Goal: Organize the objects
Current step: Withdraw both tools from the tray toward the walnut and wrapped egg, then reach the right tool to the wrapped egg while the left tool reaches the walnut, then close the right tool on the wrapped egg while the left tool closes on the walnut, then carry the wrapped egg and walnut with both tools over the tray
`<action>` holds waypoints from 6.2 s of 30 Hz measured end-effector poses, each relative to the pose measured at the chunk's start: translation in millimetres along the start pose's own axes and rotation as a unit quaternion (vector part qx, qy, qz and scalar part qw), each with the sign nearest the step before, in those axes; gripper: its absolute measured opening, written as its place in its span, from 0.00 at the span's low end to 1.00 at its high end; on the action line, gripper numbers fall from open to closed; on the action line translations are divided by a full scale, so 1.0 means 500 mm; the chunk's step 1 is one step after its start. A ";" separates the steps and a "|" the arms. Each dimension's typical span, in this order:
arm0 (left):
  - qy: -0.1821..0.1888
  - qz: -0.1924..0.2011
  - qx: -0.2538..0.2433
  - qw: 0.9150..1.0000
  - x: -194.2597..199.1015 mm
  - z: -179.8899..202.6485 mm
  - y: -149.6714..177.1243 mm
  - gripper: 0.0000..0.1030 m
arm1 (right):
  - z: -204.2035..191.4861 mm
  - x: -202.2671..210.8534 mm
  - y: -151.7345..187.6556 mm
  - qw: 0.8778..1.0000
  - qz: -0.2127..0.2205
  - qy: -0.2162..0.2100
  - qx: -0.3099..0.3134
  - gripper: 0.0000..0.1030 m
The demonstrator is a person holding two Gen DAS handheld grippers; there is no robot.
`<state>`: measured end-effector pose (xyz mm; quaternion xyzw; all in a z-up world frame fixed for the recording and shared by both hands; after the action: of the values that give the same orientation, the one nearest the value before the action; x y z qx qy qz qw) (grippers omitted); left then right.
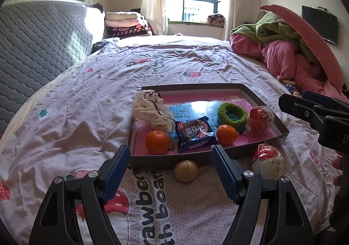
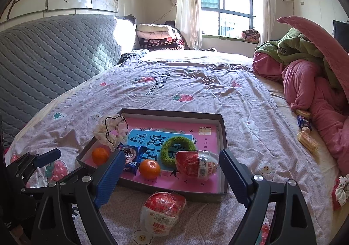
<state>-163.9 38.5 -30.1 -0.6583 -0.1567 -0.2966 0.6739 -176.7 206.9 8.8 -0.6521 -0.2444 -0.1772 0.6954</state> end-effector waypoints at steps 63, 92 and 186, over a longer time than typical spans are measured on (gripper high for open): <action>0.027 -0.073 -0.026 0.997 -0.030 0.017 0.116 0.76 | -0.003 -0.018 0.151 0.997 -0.070 0.031 0.017 0.85; 0.010 -0.099 -0.022 0.995 -0.063 0.024 0.138 0.76 | -0.019 -0.054 0.209 0.994 -0.104 0.031 -0.005 0.85; 0.024 -0.063 0.053 0.996 -0.095 0.009 0.049 0.32 | -0.029 -0.077 0.167 0.996 -0.085 0.008 -0.023 0.53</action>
<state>-185.1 51.0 -77.7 -0.6034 -0.1972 -0.3453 0.6912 -159.2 196.8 -82.1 -0.6432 -0.2894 -0.2462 0.6648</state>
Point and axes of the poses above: each gripper's, at about its wrist camera, not at the fingertips, and x roughly against the way its jaws point, z to its right, y to its underside, the point moved 8 cm from there along -x, roughly the way its jaws point, and after that the axes turned 6 degrees about y, right-handed, at the moved point
